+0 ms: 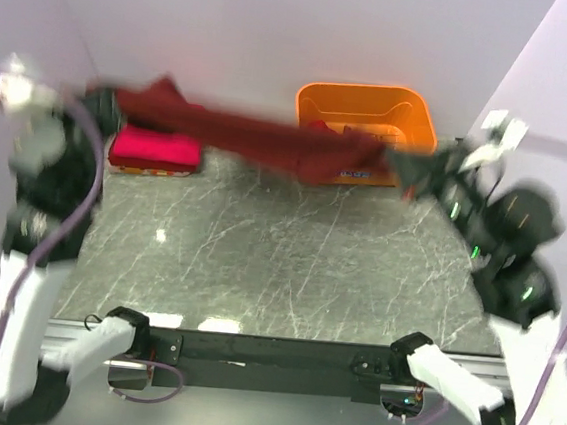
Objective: Fold and stack the t-shirts
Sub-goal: Flatten the tshirt out
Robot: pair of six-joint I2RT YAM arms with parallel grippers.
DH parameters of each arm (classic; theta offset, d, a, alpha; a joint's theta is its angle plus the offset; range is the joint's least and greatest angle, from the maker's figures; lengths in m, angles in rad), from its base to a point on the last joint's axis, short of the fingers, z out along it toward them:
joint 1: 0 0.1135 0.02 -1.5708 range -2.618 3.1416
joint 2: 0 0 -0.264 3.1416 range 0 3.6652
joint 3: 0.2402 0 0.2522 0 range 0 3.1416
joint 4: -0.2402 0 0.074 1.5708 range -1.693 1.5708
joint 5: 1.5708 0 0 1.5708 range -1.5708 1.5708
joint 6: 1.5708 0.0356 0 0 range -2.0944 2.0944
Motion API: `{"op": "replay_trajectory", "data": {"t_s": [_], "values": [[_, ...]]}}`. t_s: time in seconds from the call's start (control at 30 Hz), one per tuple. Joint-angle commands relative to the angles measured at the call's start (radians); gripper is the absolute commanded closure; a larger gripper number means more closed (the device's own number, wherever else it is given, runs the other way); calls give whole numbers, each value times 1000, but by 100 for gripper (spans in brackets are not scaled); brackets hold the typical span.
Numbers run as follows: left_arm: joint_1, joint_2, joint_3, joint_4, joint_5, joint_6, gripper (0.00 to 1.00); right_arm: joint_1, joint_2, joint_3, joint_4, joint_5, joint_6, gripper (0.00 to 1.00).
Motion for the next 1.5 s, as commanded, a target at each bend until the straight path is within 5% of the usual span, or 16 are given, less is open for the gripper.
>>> {"op": "replay_trajectory", "data": {"t_s": [0.0, 0.1, 0.13, 0.17, 0.2, 0.3, 0.37, 0.4, 0.47, 0.6, 0.87, 0.97, 1.2, 1.47], "values": [[8, -193, -364, -173, -147, -407, 99, 7, -220, -457, 28, -189, 189, 100], [8, -379, -642, -543, -195, -974, 99, 90, -366, -841, 103, -252, 317, 100], [8, -428, -718, -555, -199, -986, 99, 107, -376, -905, 75, -283, 318, 100], [7, -512, -778, -552, -199, -972, 93, 165, -379, -975, 59, -310, 355, 100], [8, -540, -841, -590, -196, -1014, 65, 186, -376, -1099, 62, -329, 378, 100], [8, -569, -846, -845, -208, -1179, 48, 223, -328, -1238, 158, -421, 465, 87], [8, -557, -820, -899, -250, -1184, 31, 223, -302, -1217, 145, -427, 420, 47], [8, -551, -789, -929, -259, -1194, 14, 223, -266, -1144, 115, -415, 380, 22], [8, -528, -765, -902, -258, -1156, 1, 223, -215, -1041, -18, -304, 270, 12], [8, -465, -770, -629, -160, -922, 1, 219, -36, -803, -91, -56, 200, 11], [8, -119, -887, -185, 254, -647, 0, 216, 437, -478, 70, 1, 87, 11], [8, -13, -924, -105, 333, -619, 1, 216, 706, -297, 15, 67, 45, 11], [11, 124, -955, -62, 339, -598, 1, 233, 1046, -4, -76, 39, 13, 11], [13, 253, -947, -57, 319, -572, 1, 227, 1099, -51, -110, 179, 39, 11]]}}
